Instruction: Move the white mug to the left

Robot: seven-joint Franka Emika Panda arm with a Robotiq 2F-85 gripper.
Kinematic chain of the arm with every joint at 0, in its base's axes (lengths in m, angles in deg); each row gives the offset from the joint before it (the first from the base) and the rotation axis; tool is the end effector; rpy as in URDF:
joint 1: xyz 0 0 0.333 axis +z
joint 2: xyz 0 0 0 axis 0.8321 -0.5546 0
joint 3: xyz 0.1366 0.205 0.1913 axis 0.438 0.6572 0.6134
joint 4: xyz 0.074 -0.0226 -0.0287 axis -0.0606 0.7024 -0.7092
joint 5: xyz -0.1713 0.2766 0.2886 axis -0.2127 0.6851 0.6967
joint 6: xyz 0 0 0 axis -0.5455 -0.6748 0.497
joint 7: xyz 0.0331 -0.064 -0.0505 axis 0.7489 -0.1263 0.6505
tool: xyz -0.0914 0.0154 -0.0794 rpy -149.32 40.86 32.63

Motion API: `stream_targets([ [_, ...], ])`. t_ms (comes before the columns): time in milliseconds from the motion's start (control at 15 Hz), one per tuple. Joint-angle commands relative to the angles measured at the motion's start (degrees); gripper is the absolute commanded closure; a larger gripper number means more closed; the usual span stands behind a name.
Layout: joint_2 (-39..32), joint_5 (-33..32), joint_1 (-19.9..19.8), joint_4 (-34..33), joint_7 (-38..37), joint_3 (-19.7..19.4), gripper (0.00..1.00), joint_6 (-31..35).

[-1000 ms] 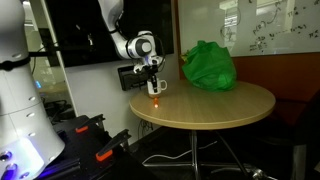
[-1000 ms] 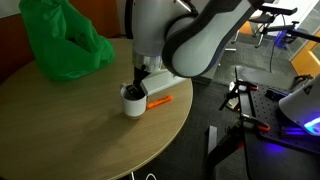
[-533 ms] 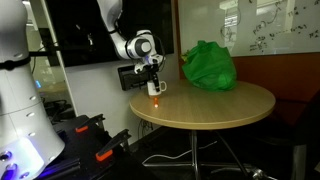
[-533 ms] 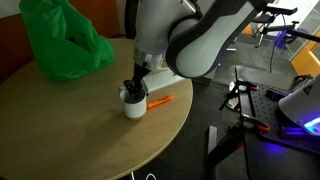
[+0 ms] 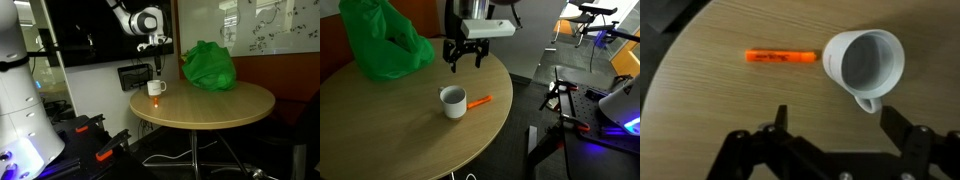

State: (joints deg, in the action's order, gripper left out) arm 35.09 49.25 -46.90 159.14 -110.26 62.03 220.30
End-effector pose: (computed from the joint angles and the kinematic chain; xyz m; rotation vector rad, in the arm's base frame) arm 0.6097 0.0817 0.2307 -2.8158 1.0313 -0.0340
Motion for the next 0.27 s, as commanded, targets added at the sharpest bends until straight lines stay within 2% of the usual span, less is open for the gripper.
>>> stream_targets([
  [0,3.94,-2.03,-2.41,-2.23,1.02,-0.84,0.00,-12.94],
  [200,5.49,-4.12,-4.21,-3.88,1.66,-1.14,0.00,-18.59],
])
